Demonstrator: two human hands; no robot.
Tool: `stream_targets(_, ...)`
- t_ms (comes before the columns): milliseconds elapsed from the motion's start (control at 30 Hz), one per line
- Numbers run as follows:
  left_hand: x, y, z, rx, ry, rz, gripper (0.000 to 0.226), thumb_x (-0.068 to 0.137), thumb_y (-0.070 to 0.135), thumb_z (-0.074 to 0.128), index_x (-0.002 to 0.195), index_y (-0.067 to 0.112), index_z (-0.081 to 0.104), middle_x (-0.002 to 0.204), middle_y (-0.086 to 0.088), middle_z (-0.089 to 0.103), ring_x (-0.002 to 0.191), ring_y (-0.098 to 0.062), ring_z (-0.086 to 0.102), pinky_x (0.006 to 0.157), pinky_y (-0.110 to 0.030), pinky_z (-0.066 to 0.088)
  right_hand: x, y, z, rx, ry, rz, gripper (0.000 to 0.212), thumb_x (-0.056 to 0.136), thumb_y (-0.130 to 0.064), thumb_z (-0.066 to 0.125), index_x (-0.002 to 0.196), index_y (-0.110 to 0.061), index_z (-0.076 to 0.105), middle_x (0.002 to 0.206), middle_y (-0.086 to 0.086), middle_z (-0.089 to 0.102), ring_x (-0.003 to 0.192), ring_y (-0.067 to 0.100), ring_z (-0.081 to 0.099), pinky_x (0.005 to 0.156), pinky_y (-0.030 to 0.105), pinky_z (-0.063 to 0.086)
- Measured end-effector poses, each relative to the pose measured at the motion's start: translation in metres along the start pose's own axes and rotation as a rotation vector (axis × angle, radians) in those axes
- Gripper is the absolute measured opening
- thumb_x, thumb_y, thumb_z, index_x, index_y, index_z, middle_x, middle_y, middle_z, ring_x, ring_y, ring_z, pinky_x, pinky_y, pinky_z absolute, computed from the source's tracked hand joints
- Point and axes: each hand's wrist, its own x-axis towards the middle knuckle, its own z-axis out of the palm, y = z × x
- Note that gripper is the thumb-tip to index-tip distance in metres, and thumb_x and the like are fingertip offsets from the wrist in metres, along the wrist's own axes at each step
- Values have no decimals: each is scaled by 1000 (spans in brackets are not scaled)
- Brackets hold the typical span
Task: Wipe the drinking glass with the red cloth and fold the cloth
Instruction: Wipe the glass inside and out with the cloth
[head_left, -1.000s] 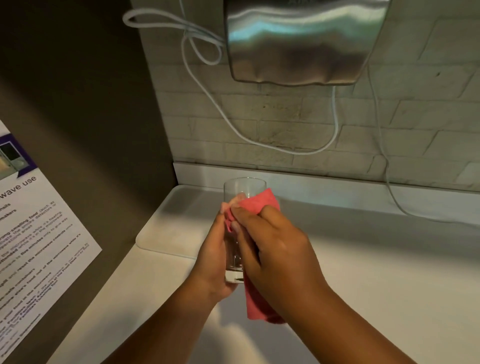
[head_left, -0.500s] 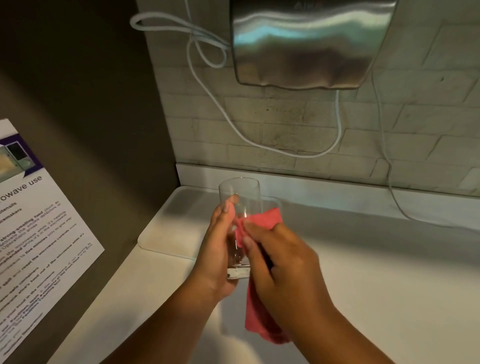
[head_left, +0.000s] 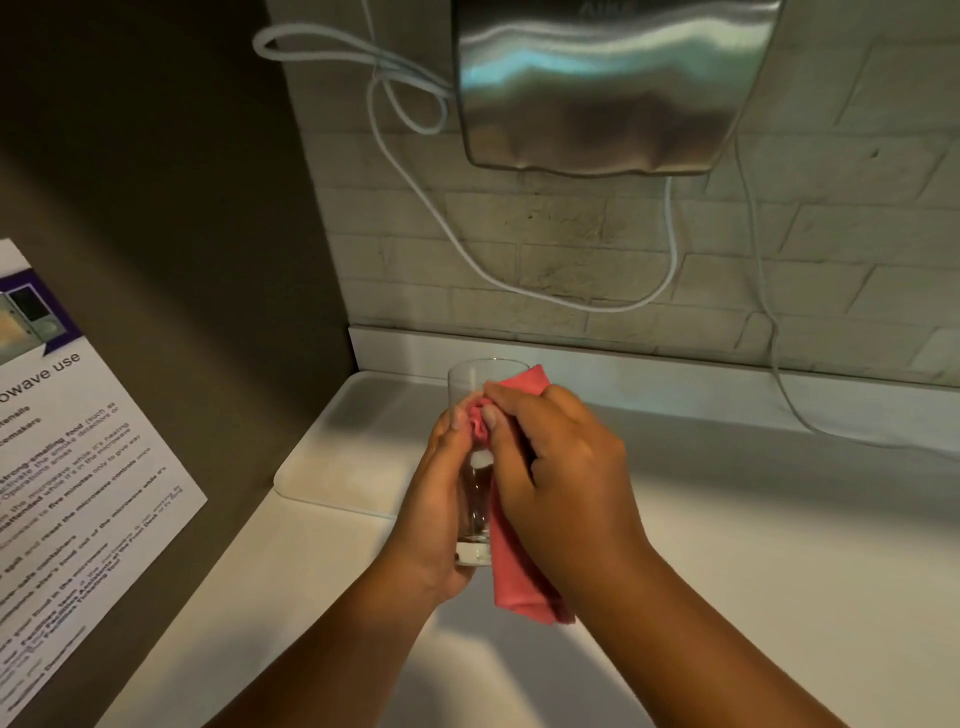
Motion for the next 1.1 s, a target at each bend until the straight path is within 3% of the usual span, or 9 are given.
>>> stream_targets(133, -2, -9, 4, 38, -6, 43, 79, 73, 67, 73, 144, 33, 63, 144, -18, 69, 130, -42, 68, 110, -64, 51, 20, 18, 0, 42, 91, 88, 22, 98, -20, 64, 118, -17, 73, 102, -1, 73, 90, 10, 65, 81, 17, 50)
stream_targets(267, 2, -2, 5, 39, 39, 81, 85, 70, 69, 81, 142, 29, 64, 141, -20, 70, 122, -41, 72, 97, -54, 61, 9, 22, 0, 81, 81, 108, 22, 98, -17, 64, 117, -22, 72, 98, -10, 70, 87, 0, 61, 79, 7, 46)
stream_targets(400, 8, 0, 1, 82, 103, 139, 89, 61, 73, 88, 136, 31, 67, 139, -24, 68, 121, -43, 67, 112, -59, 45, -20, 15, -1, 46, -18, 18, 20, 97, -18, 64, 114, -20, 73, 99, -6, 71, 84, 8, 65, 75, 19, 51)
stream_targets(500, 9, -4, 1, 130, 90, 147, 78, 61, 80, 78, 131, 48, 69, 134, -6, 77, 130, -30, 70, 119, -58, 44, -33, 5, -3, -58, -115, -64, 25, 95, -17, 67, 119, -15, 72, 104, 2, 72, 83, 17, 69, 73, 29, 58)
stream_targets(567, 8, -9, 2, 116, 83, 132, 76, 59, 80, 71, 130, 51, 69, 128, 3, 79, 124, -25, 70, 111, -50, 51, -30, 5, -5, -88, -117, -59, 24, 94, -15, 69, 117, -13, 72, 103, 4, 72, 81, 19, 69, 70, 31, 59)
stream_targets(700, -1, -9, 10, 138, 20, 53, 79, 60, 85, 61, 129, 47, 71, 111, 9, 83, 92, -14, 79, 66, -29, 62, -11, 3, -9, -96, -70, -17, 21, 96, -16, 66, 116, -13, 72, 105, 3, 72, 84, 17, 68, 76, 24, 55)
stream_targets(767, -3, -10, 12, 159, -29, 58, 71, 73, 81, 61, 134, 46, 68, 120, 7, 83, 101, -12, 81, 74, -31, 67, 0, 5, -9, -99, -12, 1, 21, 96, -18, 65, 115, -13, 73, 105, 3, 72, 87, 15, 67, 80, 17, 47)
stream_targets(900, -3, -8, 15, 159, 22, 102, 66, 78, 72, 65, 138, 44, 64, 143, -8, 70, 124, -36, 73, 105, -59, 58, 21, 17, -11, -75, 45, 77, 18, 99, -21, 61, 112, -16, 72, 99, -1, 71, 84, 7, 58, 75, 2, 35)
stream_targets(1100, 2, -7, 8, 104, 47, 115, 68, 73, 74, 69, 135, 44, 67, 140, -10, 71, 120, -41, 73, 102, -61, 58, 12, 28, -6, -14, 26, 88, 19, 99, -21, 61, 116, -21, 70, 97, -8, 68, 83, 1, 56, 73, 4, 40)
